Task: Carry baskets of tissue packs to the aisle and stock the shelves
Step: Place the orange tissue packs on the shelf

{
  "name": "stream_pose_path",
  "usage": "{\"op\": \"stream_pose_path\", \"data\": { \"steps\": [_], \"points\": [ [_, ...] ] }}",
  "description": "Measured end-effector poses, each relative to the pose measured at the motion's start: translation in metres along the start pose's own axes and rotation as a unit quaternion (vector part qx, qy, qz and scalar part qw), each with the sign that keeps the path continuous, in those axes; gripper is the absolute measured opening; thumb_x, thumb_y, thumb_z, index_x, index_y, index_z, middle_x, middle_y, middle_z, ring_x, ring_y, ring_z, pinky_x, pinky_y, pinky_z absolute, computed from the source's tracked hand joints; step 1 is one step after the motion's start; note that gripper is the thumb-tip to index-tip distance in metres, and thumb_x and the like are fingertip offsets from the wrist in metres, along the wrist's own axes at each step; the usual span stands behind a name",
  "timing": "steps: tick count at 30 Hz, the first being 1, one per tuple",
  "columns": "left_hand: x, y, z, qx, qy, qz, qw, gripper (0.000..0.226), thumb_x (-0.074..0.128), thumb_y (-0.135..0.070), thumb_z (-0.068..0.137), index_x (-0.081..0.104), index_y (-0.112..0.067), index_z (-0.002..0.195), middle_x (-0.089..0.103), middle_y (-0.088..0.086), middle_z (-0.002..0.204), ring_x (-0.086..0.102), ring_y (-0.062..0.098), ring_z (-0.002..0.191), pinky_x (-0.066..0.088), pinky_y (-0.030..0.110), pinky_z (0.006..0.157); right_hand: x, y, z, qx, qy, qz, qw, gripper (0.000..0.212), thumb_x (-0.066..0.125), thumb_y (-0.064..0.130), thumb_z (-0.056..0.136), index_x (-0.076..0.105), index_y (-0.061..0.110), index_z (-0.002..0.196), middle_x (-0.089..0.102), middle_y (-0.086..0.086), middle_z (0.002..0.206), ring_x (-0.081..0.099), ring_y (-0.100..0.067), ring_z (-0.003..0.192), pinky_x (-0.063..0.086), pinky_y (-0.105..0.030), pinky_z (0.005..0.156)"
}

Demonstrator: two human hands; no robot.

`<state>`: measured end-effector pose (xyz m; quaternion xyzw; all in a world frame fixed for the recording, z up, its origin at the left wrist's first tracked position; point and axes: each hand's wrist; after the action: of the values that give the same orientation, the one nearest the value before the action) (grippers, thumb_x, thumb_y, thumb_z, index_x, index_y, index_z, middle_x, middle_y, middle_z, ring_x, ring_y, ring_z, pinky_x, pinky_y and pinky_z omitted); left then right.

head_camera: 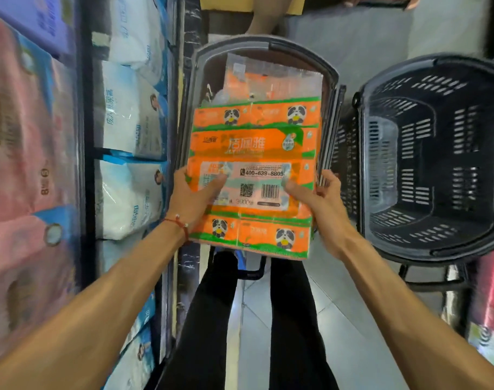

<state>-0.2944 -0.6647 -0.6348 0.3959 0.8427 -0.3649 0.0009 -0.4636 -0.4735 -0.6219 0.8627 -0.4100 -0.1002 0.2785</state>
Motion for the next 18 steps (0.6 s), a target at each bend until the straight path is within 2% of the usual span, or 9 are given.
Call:
{"op": "stream_pose_path", "data": {
  "steps": [2,4,7,9,12,15,18],
  "points": [
    [-0.004,-0.004,-0.027,-0.007,-0.006,-0.019,1.0,0.069,0.082,-0.038,0.082,0.043,-0.017,0.134,0.07,-0.003,0.115,0.074,0.006,0.087,0.061,0.02,0.07,-0.007,0.01,-0.017,0.007,0.055,-0.003,0.998,0.087,0.094,0.035,0.075,0.049,0.009,0.145,0.075,-0.008,0.127,0.076,-0.032,0.11,0.056,-0.055,0.102],
    [-0.006,-0.006,-0.057,-0.014,-0.016,-0.041,0.999,0.072,0.084,-0.04,0.079,0.046,-0.016,0.136,0.073,-0.002,0.115,0.075,0.007,0.09,0.063,0.032,0.082,-0.014,0.022,-0.037,0.016,0.076,-0.012,0.997,0.077,0.094,0.032,0.075,0.056,0.01,0.139,0.078,-0.01,0.121,0.077,-0.034,0.107,0.056,-0.058,0.103],
    [-0.004,-0.017,-0.108,-0.006,-0.057,-0.064,0.996,0.067,0.083,-0.036,0.082,0.046,-0.017,0.134,0.072,-0.004,0.113,0.074,0.002,0.087,0.061,0.02,0.074,-0.024,0.043,-0.065,0.024,0.085,-0.007,0.996,0.086,0.095,0.028,0.068,0.051,0.014,0.14,0.078,-0.01,0.121,0.076,-0.036,0.106,0.057,-0.059,0.099],
    [-0.003,-0.028,-0.141,0.0,-0.091,-0.087,0.992,0.064,0.082,-0.034,0.082,0.046,-0.02,0.133,0.071,-0.007,0.111,0.072,-0.002,0.084,0.06,0.019,0.072,-0.027,0.061,-0.087,0.021,0.1,-0.019,0.995,0.086,0.094,0.027,0.065,0.05,0.014,0.138,0.077,-0.01,0.12,0.076,-0.037,0.107,0.058,-0.057,0.096],
    [-0.009,-0.047,-0.188,0.001,-0.126,-0.129,0.984,0.072,0.086,-0.037,0.078,0.043,-0.024,0.134,0.07,-0.009,0.112,0.072,0.001,0.088,0.059,0.028,0.082,-0.033,0.091,-0.117,0.006,0.135,-0.059,0.989,0.08,0.091,0.023,0.069,0.051,0.009,0.137,0.078,-0.011,0.119,0.076,-0.037,0.105,0.059,-0.058,0.094],
    [-0.022,-0.054,-0.23,0.006,-0.15,-0.155,0.976,0.076,0.092,-0.048,0.064,0.046,-0.034,0.123,0.071,-0.009,0.114,0.073,0.005,0.093,0.058,0.033,0.085,-0.036,0.119,-0.146,-0.006,0.169,-0.081,0.982,0.074,0.086,0.017,0.068,0.052,0.006,0.133,0.078,-0.013,0.116,0.076,-0.039,0.104,0.062,-0.057,0.09],
    [-0.029,-0.056,-0.269,0.007,-0.142,-0.224,0.964,0.095,0.095,-0.059,0.053,0.052,-0.029,0.132,0.075,-0.005,0.116,0.075,0.015,0.101,0.059,0.045,0.089,-0.033,0.143,-0.17,-0.027,0.224,-0.12,0.967,0.081,0.086,0.018,0.065,0.052,0.005,0.138,0.073,-0.019,0.126,0.072,-0.044,0.111,0.058,-0.059,0.095]
  ]
}}
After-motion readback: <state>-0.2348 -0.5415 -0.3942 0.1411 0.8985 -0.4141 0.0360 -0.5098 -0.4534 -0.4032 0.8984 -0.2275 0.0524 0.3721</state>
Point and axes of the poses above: each hand's wrist, its own z-axis towards the middle knuckle, its own x-axis out of the palm, y = z × x
